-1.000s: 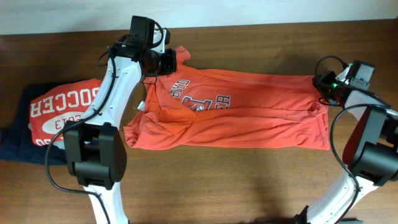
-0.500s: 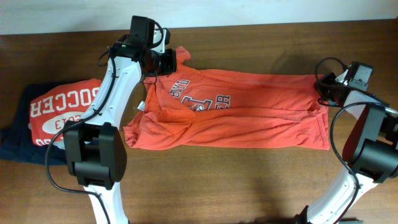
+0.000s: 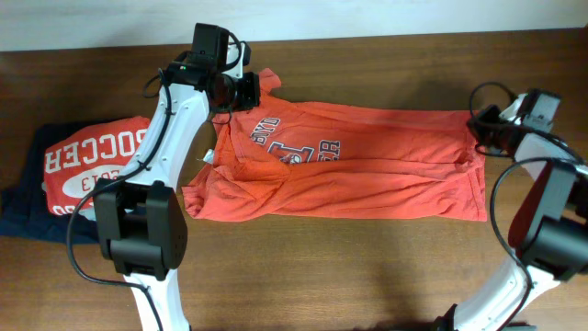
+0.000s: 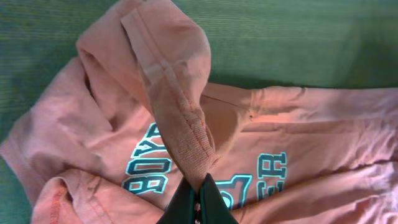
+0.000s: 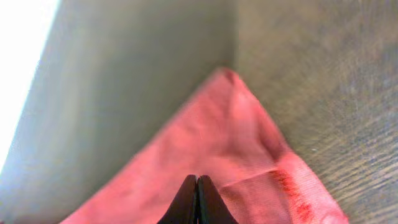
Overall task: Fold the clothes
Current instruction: 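Pull the right side of the shirt rightward to smooth it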
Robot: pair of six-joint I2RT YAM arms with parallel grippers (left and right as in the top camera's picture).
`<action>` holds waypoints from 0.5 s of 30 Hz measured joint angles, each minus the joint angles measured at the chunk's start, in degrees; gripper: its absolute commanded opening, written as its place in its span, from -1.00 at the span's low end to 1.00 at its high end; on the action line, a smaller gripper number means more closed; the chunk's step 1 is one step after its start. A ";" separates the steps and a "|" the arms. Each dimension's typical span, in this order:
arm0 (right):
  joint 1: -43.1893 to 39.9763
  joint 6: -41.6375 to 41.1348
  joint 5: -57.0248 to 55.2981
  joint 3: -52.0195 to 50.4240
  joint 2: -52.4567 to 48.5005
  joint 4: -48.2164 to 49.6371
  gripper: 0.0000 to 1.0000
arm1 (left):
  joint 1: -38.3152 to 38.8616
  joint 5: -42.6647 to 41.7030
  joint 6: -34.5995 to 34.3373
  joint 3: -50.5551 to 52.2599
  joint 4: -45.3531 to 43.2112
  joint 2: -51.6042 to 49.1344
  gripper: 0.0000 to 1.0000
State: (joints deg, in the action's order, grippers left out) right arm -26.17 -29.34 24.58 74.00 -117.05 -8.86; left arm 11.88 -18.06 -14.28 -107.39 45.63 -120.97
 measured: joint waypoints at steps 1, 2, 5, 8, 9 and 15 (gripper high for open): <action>0.00 0.26 0.20 0.00 1.44 -0.22 -0.75 | 0.00 0.26 0.00 0.00 0.00 0.00 -0.99; 0.00 0.52 0.37 0.04 2.56 -0.74 -0.54 | 0.00 0.46 0.00 0.00 0.02 0.00 -0.99; 0.26 1.33 0.52 0.17 5.18 -3.65 -0.24 | 0.00 0.85 0.00 0.00 0.00 0.00 -0.99; 1.44 2.08 -0.98 0.11 4.50 -5.81 0.00 | 0.00 1.03 0.00 0.00 0.02 0.02 -0.99; 1.92 2.03 -1.20 0.11 4.04 -5.77 0.02 | 0.00 1.01 0.00 0.00 0.02 0.00 -0.99; 3.74 0.68 -2.51 0.09 -1.27 -5.86 0.05 | 0.00 1.01 0.00 0.00 0.02 0.02 -0.99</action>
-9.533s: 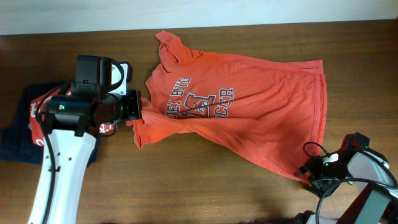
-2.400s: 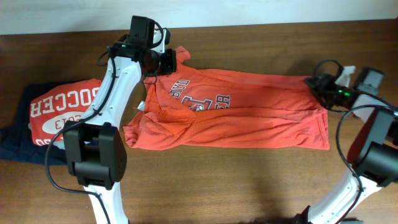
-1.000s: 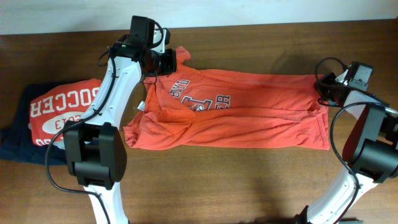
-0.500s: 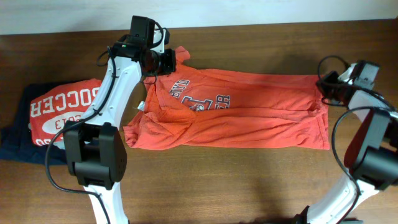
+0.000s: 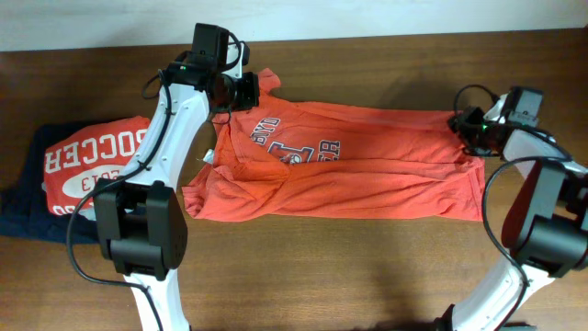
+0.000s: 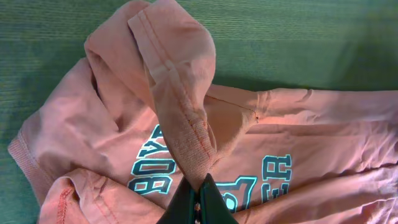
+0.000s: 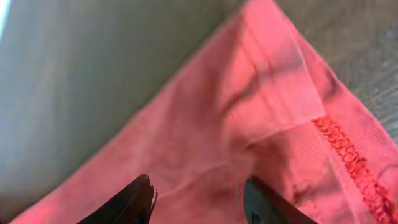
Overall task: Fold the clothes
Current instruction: 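Pull the right side of the shirt rightward to smooth it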
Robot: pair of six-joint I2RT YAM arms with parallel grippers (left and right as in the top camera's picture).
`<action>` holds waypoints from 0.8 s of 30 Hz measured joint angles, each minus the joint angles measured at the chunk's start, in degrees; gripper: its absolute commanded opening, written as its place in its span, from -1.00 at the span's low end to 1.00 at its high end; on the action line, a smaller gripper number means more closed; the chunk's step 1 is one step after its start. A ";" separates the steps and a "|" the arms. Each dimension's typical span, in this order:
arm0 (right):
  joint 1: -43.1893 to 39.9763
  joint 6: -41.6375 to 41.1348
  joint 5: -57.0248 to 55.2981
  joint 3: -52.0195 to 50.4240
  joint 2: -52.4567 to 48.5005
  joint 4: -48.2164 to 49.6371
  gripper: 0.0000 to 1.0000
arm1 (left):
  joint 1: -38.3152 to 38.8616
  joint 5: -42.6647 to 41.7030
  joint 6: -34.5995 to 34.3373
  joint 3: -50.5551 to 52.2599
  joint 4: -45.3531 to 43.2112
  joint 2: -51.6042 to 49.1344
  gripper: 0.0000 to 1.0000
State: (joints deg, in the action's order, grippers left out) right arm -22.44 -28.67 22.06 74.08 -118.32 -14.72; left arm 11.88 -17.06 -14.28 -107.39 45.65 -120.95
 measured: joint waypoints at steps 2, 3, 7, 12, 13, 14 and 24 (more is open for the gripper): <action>0.04 -1.01 -0.37 0.02 -0.55 0.63 0.05 | 0.00 0.02 0.00 0.00 -0.02 0.00 -0.99; 0.04 -1.33 -0.61 0.02 -0.59 1.07 0.04 | 0.00 0.00 0.00 0.00 0.00 0.00 -0.99; 0.04 -2.69 -1.68 0.00 -1.29 4.15 -0.06 | 0.07 0.00 0.00 0.00 0.00 0.00 -0.99; 0.00 -3.04 0.35 0.00 -2.21 7.54 -0.05 | 0.28 0.00 0.00 0.00 0.00 0.00 -0.99; 0.00 -3.04 1.03 0.00 -2.34 8.09 -0.04 | 0.28 0.00 0.00 0.00 -0.02 0.00 -0.99; 0.00 -3.08 1.33 0.00 -2.40 8.55 -0.03 | 0.28 0.00 0.00 0.00 0.00 0.00 -0.99; 0.00 -3.30 -1.90 0.00 -2.84 7.61 -0.73 | 0.28 0.00 0.00 0.00 0.04 0.00 -0.99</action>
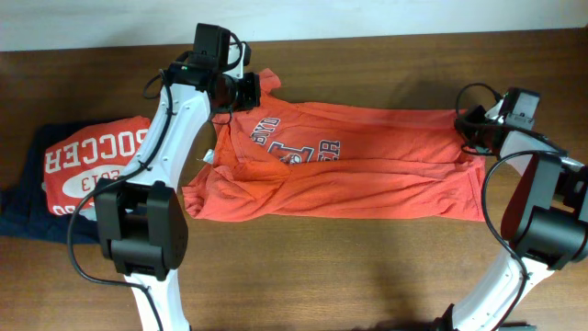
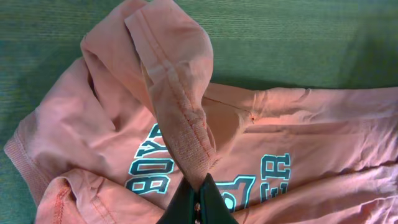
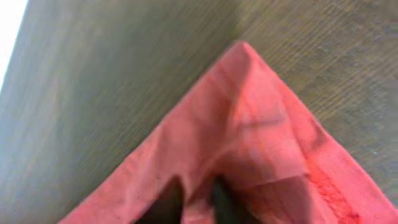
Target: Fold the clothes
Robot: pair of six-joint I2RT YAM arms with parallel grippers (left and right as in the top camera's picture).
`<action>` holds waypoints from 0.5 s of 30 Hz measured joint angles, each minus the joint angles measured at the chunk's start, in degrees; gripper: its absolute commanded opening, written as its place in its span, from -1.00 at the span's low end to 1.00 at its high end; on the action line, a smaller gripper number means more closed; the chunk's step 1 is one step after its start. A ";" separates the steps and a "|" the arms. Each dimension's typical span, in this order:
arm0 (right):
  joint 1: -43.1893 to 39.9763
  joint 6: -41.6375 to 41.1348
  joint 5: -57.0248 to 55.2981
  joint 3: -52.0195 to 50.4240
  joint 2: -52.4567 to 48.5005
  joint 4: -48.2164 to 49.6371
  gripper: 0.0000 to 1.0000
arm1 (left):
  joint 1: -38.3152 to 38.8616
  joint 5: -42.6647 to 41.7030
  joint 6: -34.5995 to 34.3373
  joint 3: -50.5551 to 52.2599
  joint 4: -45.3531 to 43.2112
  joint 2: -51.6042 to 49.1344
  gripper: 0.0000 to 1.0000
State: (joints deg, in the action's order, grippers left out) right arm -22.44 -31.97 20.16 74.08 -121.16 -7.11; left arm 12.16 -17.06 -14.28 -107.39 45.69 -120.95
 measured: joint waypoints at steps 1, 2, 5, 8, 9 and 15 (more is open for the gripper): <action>0.00 -0.09 -0.57 0.00 -0.02 -0.24 -0.78 | 0.00 0.00 0.00 0.00 0.00 0.00 -0.99; 0.00 0.09 -0.87 0.00 -0.02 -0.42 -0.81 | 0.00 0.00 0.00 0.00 0.02 0.00 -0.99; 0.00 -0.07 -1.36 0.00 -0.02 -0.66 -0.92 | 0.00 0.00 0.00 0.00 0.17 0.00 -0.99; 0.02 -0.20 -1.53 0.00 -0.02 -1.01 -0.92 | 0.00 0.00 0.00 0.00 0.20 0.00 -0.99; 0.02 -0.17 -1.53 0.00 -0.02 -1.27 -0.92 | 0.00 0.00 0.00 0.00 0.20 0.00 -0.99; 0.00 0.76 -0.37 -0.07 1.33 -3.37 -0.92 | 0.00 0.00 0.00 0.00 0.20 0.09 -0.99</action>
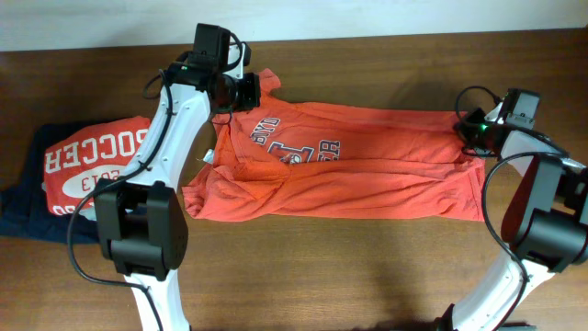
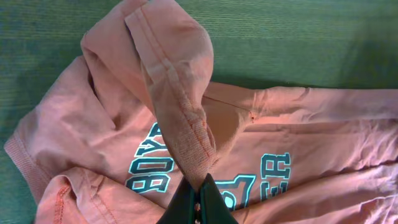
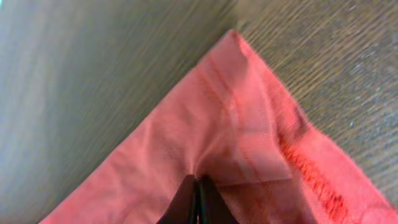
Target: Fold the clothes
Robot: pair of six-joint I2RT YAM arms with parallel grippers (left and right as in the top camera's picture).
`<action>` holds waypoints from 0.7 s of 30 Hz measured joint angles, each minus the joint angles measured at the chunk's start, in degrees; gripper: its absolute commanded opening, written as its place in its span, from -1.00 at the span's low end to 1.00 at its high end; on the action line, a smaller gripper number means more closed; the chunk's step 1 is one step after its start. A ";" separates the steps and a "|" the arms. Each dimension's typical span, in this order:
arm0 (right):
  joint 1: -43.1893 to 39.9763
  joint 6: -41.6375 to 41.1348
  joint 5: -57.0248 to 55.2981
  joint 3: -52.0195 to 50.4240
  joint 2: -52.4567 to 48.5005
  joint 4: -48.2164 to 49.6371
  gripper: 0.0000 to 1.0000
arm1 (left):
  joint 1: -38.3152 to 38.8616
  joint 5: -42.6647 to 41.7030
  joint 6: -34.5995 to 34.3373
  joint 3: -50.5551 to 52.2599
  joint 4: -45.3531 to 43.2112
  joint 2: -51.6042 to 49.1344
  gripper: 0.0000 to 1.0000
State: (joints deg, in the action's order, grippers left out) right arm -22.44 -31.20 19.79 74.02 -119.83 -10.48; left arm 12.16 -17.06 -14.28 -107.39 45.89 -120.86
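An orange T-shirt [image 1: 358, 165] with a printed chest lies spread across the table, collar end to the left. My left gripper [image 1: 246, 89] is shut on a raised fold of the shirt's upper left sleeve [image 2: 177, 93]; its jaws [image 2: 199, 198] pinch the hem. My right gripper [image 1: 471, 127] is shut on the shirt's upper right corner [image 3: 242, 124], with the fingertips [image 3: 198, 190] closed on the cloth.
A folded orange "SOCCER" shirt [image 1: 87, 165] lies on a dark garment [image 1: 23, 198] at the table's left edge. A pale wall runs along the far edge of the table [image 1: 386, 276].
My right gripper now pinches the shirt's corner with its jaws together; before, the view there was blurred. The left gripper and the sleeve fold stay where they were.
My left gripper held the sleeve fold throughout, unmoved. My right gripper was shut on the upper right corner, then stood open over it a little further left, then sat over the corner again, and now is shut on it.
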 measured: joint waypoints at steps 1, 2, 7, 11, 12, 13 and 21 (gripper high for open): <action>0.00 0.09 0.22 0.00 0.72 -0.17 -0.92 | 0.00 0.00 0.20 0.00 0.02 0.17 -0.99; -0.02 0.15 0.70 0.00 2.21 -0.59 -0.93 | 0.00 0.02 0.46 0.00 0.02 0.46 -0.99; -0.50 0.20 1.99 0.02 10.32 -5.14 -0.92 | 0.00 1.75 2.69 -0.13 2.54 5.46 -0.99; -1.86 0.33 2.36 0.00 12.87 -13.03 -0.92 | 0.00 2.58 3.69 -0.83 6.03 8.90 -0.99; -2.14 0.44 2.36 0.04 13.09 -15.50 -0.92 | 0.00 2.60 3.93 -0.98 7.19 9.55 -0.99; -2.38 0.74 2.34 0.02 13.29 -17.55 -0.92 | 0.00 2.69 4.07 -1.16 8.50 9.66 -0.99; -2.56 4.37 1.33 0.02 14.58 -30.58 -0.92 | 0.11 5.42 5.01 -1.27 22.97 9.77 -0.99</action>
State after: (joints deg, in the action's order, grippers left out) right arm -24.99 -26.83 21.12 74.04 -105.25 -41.06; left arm 12.27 -11.64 -9.28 -108.66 68.86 -111.09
